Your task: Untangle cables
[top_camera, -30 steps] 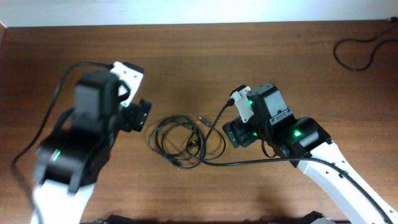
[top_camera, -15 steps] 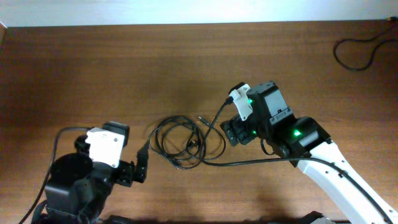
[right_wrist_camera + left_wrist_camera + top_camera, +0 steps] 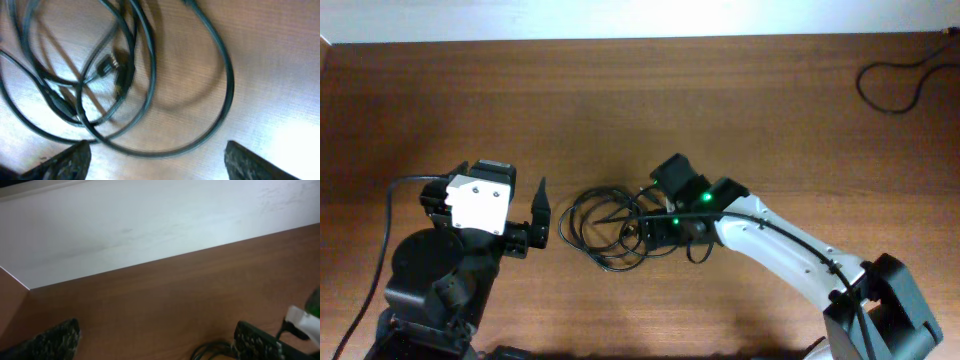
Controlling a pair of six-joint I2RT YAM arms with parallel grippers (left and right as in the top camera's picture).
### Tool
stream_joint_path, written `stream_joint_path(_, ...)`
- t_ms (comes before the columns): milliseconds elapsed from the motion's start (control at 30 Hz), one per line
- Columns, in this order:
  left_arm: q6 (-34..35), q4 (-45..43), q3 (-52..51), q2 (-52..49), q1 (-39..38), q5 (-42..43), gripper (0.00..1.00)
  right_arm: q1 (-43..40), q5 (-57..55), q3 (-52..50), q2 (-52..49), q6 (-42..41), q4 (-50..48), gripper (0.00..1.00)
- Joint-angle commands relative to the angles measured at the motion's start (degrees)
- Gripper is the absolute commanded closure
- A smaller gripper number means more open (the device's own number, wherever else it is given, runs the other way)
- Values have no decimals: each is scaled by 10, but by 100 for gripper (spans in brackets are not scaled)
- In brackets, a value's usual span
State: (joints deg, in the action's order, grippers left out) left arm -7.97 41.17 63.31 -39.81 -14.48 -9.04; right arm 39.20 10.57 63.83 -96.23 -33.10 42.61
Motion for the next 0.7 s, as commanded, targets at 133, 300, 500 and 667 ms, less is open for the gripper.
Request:
stream_joint_path(133,-9,0,3,2,0,3,1,89,-81,-31,-2,-334,19,1)
stream_joint_path(300,-7,0,3,2,0,7,1,86,-120,-73,-2,-351,-99,1)
stream_joint_path(500,-7,1,3,2,0,13,1,86,-136,-74,-62,-352,-116,1)
stream_joint_path(667,-7,1,3,2,0,13,1,86,-125,-73,-64,-347,-122,96)
